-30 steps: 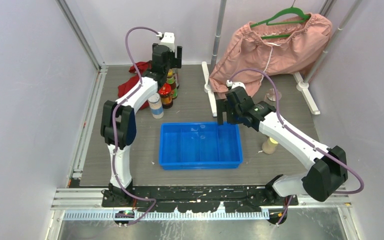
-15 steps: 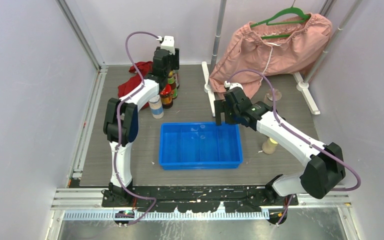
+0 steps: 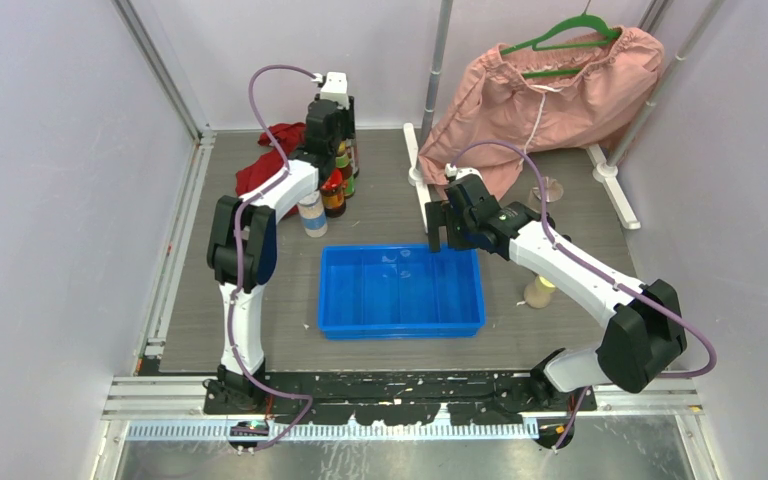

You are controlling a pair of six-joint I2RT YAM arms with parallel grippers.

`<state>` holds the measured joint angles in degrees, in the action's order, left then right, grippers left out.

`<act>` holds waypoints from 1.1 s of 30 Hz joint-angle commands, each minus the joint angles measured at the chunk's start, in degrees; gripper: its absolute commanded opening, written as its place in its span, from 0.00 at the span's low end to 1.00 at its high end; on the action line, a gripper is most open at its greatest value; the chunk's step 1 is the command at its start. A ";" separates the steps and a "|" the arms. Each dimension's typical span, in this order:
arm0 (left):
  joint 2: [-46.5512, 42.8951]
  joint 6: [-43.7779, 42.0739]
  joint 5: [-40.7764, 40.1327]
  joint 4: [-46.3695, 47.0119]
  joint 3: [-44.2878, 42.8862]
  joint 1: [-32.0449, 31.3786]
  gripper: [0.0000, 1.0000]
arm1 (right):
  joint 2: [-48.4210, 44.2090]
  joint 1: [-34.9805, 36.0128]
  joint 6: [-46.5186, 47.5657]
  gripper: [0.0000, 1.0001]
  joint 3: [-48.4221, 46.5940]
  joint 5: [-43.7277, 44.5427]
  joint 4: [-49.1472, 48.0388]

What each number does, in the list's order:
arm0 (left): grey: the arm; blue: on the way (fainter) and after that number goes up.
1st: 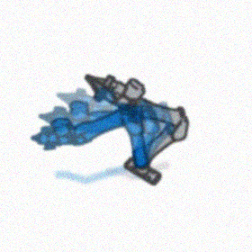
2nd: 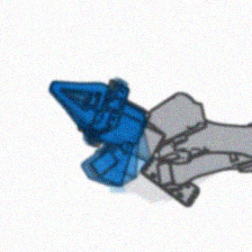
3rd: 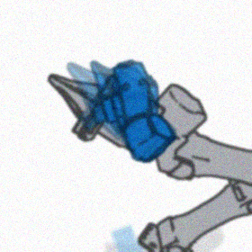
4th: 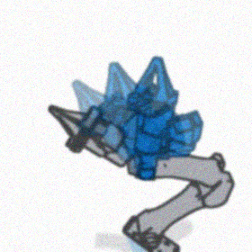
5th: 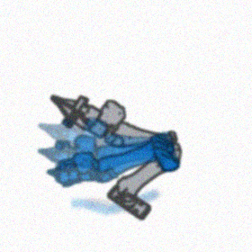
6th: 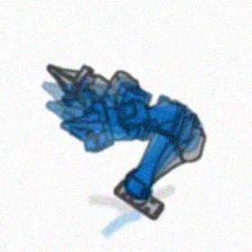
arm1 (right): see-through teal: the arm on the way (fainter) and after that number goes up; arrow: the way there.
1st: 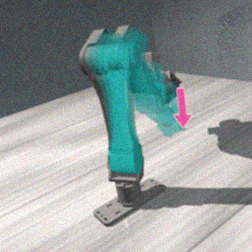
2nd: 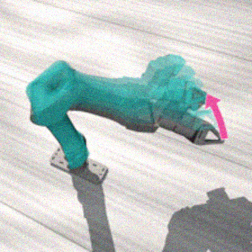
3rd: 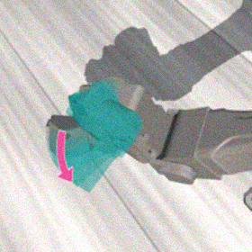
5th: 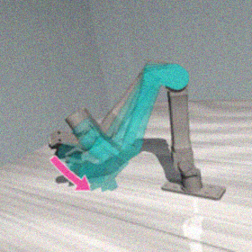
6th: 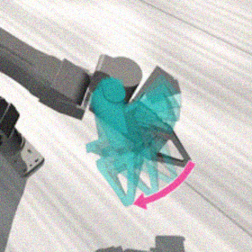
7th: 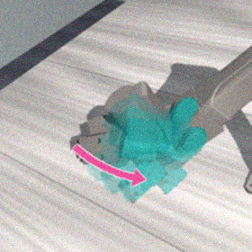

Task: Organize the condiment bottles
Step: Pick up the bottle from the center of the board.

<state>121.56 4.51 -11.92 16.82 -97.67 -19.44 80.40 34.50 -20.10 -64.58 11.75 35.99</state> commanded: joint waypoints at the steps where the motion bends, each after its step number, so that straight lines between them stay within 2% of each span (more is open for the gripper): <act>1: 0.04 0.28 -1.28 4.63 -0.22 0.28 0.26 | -0.42 -0.09 -0.72 0.99 0.33 -0.37 -1.77; 4: -0.09 0.34 -1.26 4.30 -0.70 0.28 0.07 | -0.47 -0.10 -0.98 0.99 0.66 -0.71 -1.98; 7: 0.16 0.08 -1.00 3.09 -1.95 0.28 0.01 | -0.59 -0.12 -1.38 0.99 0.99 -1.64 -2.23; 19: -1.10 -0.47 1.11 1.90 -4.68 0.28 0.00 | -0.74 -0.08 -2.48 0.99 2.23 -3.18 -3.06; 33: -3.33 1.76 8.45 0.01 -6.25 -0.09 0.00 | -0.47 -0.09 -3.43 0.99 3.09 -4.94 -4.28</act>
<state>121.60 4.75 -7.14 12.08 -100.27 -19.42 80.40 34.50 -22.81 -61.39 7.57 33.82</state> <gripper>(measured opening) 0.403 0.990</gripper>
